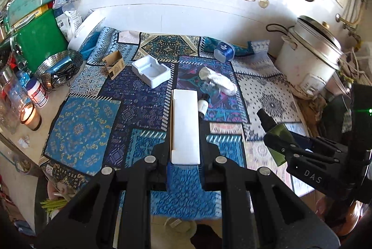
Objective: Collect trash
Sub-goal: 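Grasp the white box with the left gripper while the right gripper grasps the green spray bottle, then carry the white box and green bottle down over the floor bin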
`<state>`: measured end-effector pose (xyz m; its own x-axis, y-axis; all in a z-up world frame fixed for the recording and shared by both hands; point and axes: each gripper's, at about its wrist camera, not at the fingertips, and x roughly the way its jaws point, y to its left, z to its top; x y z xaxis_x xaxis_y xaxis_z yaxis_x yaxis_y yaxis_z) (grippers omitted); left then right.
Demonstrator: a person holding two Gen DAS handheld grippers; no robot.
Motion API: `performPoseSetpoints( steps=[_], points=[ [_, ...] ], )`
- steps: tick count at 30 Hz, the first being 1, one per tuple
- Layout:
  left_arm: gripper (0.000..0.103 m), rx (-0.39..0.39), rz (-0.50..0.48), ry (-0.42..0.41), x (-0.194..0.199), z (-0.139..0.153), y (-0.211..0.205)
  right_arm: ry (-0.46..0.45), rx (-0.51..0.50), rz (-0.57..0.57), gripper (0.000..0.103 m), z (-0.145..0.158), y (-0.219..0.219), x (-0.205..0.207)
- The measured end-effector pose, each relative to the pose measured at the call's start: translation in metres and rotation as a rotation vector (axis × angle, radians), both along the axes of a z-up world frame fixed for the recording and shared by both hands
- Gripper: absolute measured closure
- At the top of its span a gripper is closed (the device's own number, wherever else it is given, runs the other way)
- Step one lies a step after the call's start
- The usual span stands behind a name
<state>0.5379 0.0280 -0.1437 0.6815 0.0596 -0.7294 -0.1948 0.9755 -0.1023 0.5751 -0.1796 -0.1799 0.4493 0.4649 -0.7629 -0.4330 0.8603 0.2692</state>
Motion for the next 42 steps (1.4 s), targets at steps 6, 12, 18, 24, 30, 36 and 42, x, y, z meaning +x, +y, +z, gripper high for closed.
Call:
performPoseSetpoints(
  steps=[6, 12, 18, 24, 30, 36, 42],
  points=[
    [0.086, 0.006, -0.068, 0.021, -0.072, -0.018, 0.013, 0.003, 0.003, -0.064, 0.064, -0.011, 0.014, -0.073],
    [0.087, 0.012, -0.126, 0.059, -0.141, -0.039, 0.027, 0.033, 0.004, -0.112, 0.064, -0.028, 0.028, -0.143],
    [0.087, -0.013, -0.148, 0.132, -0.176, -0.064, 0.035, 0.101, -0.019, -0.140, 0.064, -0.050, 0.030, -0.186],
    [0.086, -0.032, -0.163, 0.209, -0.190, -0.100, 0.026, 0.165, -0.058, -0.151, 0.064, -0.082, 0.024, -0.209],
    [0.086, -0.062, -0.167, 0.302, -0.186, -0.161, 0.012, 0.248, -0.088, -0.156, 0.064, -0.137, 0.011, -0.210],
    [0.086, -0.113, -0.128, 0.381, -0.174, -0.247, 0.002, 0.319, -0.118, -0.138, 0.064, -0.213, -0.006, -0.201],
    [0.086, -0.147, -0.064, 0.441, -0.162, -0.356, -0.005, 0.372, -0.149, -0.087, 0.064, -0.312, -0.012, -0.186]
  ],
)
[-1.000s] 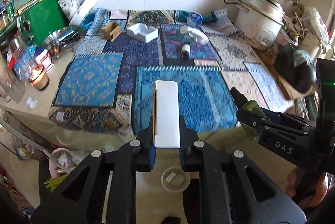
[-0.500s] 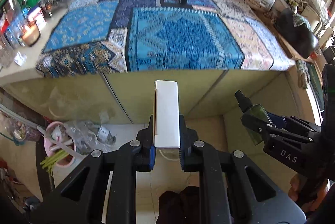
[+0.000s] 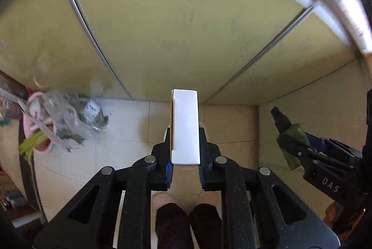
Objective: Collect trash
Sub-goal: 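Carry the white box and green bottle down over the floor bin, then open both grippers, dropping the box and bottle into the bin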
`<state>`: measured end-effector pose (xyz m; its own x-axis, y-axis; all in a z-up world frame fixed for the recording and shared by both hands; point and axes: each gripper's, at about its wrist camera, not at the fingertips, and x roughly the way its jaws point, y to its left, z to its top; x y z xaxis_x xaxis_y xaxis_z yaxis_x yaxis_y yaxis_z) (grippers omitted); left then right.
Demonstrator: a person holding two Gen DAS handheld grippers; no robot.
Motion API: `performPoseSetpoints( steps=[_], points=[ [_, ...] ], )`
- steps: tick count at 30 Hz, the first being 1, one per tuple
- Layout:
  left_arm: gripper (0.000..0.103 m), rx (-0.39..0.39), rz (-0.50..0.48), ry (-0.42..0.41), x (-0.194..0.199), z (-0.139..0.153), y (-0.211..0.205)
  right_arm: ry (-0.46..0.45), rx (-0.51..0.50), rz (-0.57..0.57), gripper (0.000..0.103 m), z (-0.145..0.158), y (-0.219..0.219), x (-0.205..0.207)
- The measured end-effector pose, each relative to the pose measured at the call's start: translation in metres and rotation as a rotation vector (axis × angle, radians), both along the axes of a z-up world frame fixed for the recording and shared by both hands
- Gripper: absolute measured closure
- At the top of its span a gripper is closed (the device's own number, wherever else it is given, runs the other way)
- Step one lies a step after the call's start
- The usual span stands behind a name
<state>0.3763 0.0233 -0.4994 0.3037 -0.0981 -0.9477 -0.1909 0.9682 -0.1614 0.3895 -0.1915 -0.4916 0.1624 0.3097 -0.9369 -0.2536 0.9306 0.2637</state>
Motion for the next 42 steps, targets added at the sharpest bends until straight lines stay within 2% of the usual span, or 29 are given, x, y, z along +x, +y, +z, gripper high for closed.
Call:
performPoseSetpoints(
  steps=[5, 9, 13, 17, 23, 27, 29, 33, 37, 42],
  points=[
    [0.087, -0.020, 0.053, 0.056, 0.006, -0.102, 0.000, 0.074, -0.009, 0.035, 0.064, -0.101, 0.008, 0.007],
    [0.087, -0.074, 0.105, 0.095, 0.007, -0.180, 0.008, 0.128, -0.002, 0.049, 0.064, -0.179, 0.021, 0.009],
    [0.087, -0.119, 0.138, 0.126, 0.006, -0.244, 0.011, 0.164, 0.009, 0.036, 0.064, -0.239, 0.028, 0.015],
    [0.087, -0.150, 0.172, 0.155, 0.002, -0.291, 0.010, 0.179, 0.011, 0.024, 0.064, -0.275, 0.029, 0.018],
    [0.086, -0.198, 0.230, 0.189, -0.007, -0.335, 0.004, 0.200, 0.011, 0.019, 0.064, -0.295, 0.035, 0.026],
    [0.086, -0.229, 0.216, 0.237, -0.012, -0.344, -0.001, 0.224, -0.007, 0.017, 0.063, -0.296, 0.034, 0.029],
    [0.086, -0.219, 0.197, 0.245, -0.013, -0.340, -0.006, 0.242, -0.004, 0.013, 0.057, -0.294, 0.029, 0.029],
    [0.086, -0.188, 0.174, 0.253, -0.018, -0.318, -0.010, 0.244, 0.000, 0.013, 0.057, -0.282, 0.028, 0.027],
    [0.086, -0.178, 0.171, 0.245, -0.021, -0.280, -0.009, 0.225, -0.008, 0.025, 0.057, -0.241, 0.027, 0.023],
    [0.086, -0.149, 0.152, 0.202, -0.022, -0.196, -0.008, 0.175, -0.008, 0.059, 0.057, -0.159, 0.026, 0.014]
  ],
)
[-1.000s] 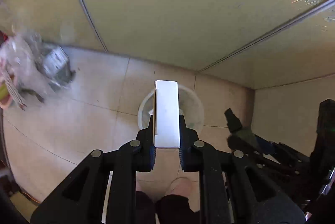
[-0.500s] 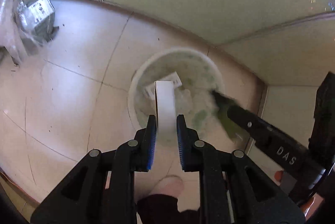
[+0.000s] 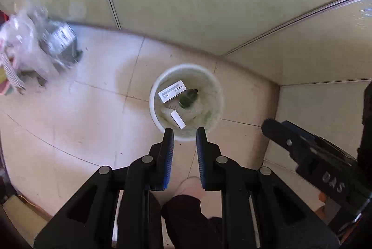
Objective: Collect trash
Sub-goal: 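Open both grippers, dropping the box and bottle into the bin, then raise both grippers back toward the counter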
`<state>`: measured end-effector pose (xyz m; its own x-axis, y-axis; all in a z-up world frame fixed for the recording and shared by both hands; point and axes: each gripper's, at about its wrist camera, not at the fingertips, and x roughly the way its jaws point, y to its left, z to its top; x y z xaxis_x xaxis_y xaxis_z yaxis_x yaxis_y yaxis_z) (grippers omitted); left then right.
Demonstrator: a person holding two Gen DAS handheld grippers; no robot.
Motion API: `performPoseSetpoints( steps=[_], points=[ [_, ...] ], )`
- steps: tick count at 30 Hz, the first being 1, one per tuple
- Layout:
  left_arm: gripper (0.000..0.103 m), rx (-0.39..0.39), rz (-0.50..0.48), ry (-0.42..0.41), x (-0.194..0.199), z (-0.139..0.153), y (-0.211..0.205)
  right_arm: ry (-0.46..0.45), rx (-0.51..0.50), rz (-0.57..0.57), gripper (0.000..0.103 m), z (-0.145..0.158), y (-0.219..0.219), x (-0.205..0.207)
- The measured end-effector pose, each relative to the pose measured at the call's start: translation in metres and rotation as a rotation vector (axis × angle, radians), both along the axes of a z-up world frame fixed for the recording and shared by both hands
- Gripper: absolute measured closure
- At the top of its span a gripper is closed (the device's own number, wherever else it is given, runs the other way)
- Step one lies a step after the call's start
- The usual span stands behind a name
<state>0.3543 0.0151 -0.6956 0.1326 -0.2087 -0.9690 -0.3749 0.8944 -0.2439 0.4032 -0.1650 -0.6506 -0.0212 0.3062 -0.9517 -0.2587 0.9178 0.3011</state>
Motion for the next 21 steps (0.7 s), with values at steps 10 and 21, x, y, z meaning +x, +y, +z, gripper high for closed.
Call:
performPoseSetpoints(
  steps=[10, 21],
  points=[
    [0.086, 0.042, -0.070, -0.156, -0.006, 0.204, 0.014, -0.176, 0.069, -0.015, 0.057, 0.212, 0.001, -0.022],
    [0.072, 0.134, -0.118, -0.372, -0.030, 0.410, 0.038, -0.399, 0.140, -0.105, 0.057, 0.394, -0.002, -0.050]
  ],
)
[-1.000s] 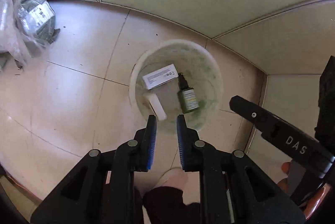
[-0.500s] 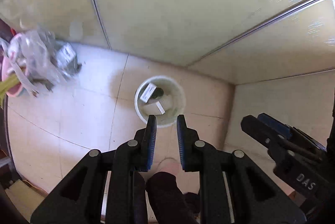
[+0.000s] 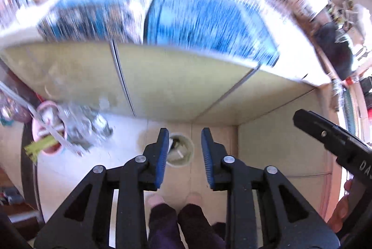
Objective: Collect trash
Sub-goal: 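Raise both grippers back toward the counter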
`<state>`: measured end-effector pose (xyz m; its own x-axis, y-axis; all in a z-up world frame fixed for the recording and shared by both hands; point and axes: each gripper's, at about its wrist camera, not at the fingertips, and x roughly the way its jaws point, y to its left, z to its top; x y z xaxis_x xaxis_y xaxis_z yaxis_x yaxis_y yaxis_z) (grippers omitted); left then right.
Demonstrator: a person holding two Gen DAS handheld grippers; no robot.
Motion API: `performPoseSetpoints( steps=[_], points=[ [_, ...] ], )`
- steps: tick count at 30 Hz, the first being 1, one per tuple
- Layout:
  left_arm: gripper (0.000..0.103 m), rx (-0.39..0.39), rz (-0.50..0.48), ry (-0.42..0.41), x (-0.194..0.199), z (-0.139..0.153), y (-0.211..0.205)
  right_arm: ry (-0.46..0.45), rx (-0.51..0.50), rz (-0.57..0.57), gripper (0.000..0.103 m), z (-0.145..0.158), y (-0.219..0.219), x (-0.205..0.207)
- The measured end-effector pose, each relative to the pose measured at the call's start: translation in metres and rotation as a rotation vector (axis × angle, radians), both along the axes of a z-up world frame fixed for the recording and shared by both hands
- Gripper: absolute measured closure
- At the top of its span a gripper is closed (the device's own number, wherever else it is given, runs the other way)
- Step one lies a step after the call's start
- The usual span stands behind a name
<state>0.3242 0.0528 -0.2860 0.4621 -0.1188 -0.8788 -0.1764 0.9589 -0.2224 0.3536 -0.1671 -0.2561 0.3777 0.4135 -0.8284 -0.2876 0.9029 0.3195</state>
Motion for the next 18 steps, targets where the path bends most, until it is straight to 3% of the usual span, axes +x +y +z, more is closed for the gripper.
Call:
performPoseSetpoints(
  steps=[3, 9, 18],
  points=[
    [0.064, 0.030, -0.016, -0.063, -0.002, 0.038, 0.003, -0.065, -0.002, -0.032, 0.057, 0.034, -0.001, -0.007],
    [0.057, 0.081, -0.008, -0.151, 0.009, 0.090, 0.009, -0.152, -0.016, -0.102, 0.055, 0.081, -0.011, -0.004],
    [0.052, 0.128, -0.050, -0.233, 0.062, 0.135, -0.003, -0.280, -0.055, -0.154, 0.047, 0.127, -0.035, 0.030]
  ],
)
